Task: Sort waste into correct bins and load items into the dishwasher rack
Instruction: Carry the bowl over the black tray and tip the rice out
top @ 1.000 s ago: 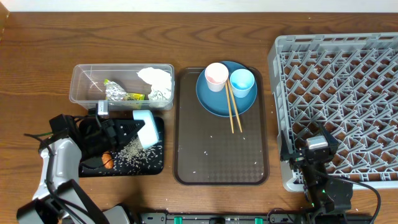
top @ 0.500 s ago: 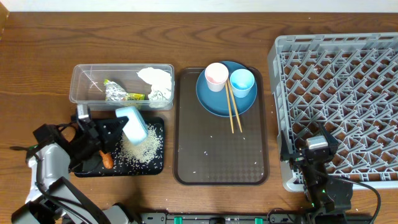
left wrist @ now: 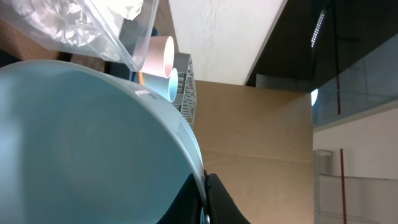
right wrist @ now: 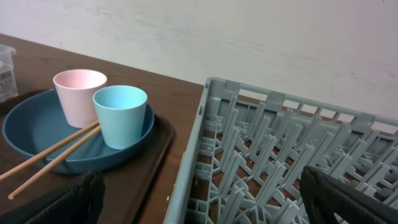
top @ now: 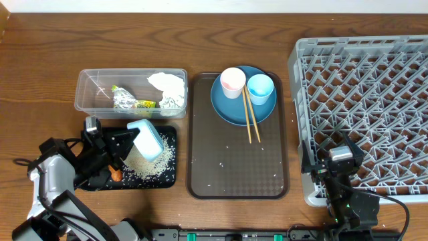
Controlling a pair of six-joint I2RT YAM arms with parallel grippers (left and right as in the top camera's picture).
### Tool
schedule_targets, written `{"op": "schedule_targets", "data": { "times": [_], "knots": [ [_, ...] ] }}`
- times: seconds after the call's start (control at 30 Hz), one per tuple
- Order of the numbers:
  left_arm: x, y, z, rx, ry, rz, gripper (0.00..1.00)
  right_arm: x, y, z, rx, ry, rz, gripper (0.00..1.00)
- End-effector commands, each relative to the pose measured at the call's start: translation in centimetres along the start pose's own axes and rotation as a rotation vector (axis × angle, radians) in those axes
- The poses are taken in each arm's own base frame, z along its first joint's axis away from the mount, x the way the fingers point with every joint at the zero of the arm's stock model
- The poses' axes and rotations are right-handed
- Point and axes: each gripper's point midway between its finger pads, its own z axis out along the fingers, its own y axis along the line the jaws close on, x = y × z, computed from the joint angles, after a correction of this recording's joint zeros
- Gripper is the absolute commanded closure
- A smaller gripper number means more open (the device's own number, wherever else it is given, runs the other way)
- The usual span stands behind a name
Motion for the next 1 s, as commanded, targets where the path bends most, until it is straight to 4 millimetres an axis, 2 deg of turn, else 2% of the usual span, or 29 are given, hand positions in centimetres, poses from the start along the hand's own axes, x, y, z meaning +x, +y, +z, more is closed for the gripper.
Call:
{"op": "schedule_targets", "data": {
  "times": [0.0, 0.23, 0.37, 0.5, 0.77, 0.97],
  "knots": [
    [0.1, -0.8, -0.1, 0.027, -0.006, -0.020, 0.93, 0.1, -0.2, 0.0, 0.011, 0.004, -0.007, 0.01],
    [-0.4, -0.5, -0.1, 0.012, -0.009, 0.056, 0.94, 0.1, -0.2, 0.0, 0.011, 0.004, -0.007, 0.01],
    [-0.1, -1.3, 0.2, 0.009, 0.007, 0.051, 0.94, 0.1, -0.2, 0.0, 0.011, 0.004, -0.007, 0.01],
    [0.4, -1.8, 0.9, -0.145, 0.048, 0.113, 0.94, 0.1, -0.2, 0.0, 0.011, 0.004, -0.007, 0.01],
    [3.5, -3.4, 3.4, -0.435, 0.075, 0.327, 0.94, 0.1, -0.2, 0.0, 0.011, 0.004, -0.007, 0.01],
    [6.7, -2.4, 4.8, -0.681, 0.047, 0.524, 0.94, 0.1, -0.2, 0.0, 0.011, 0.004, -0.007, 0.01]
  ]
}}
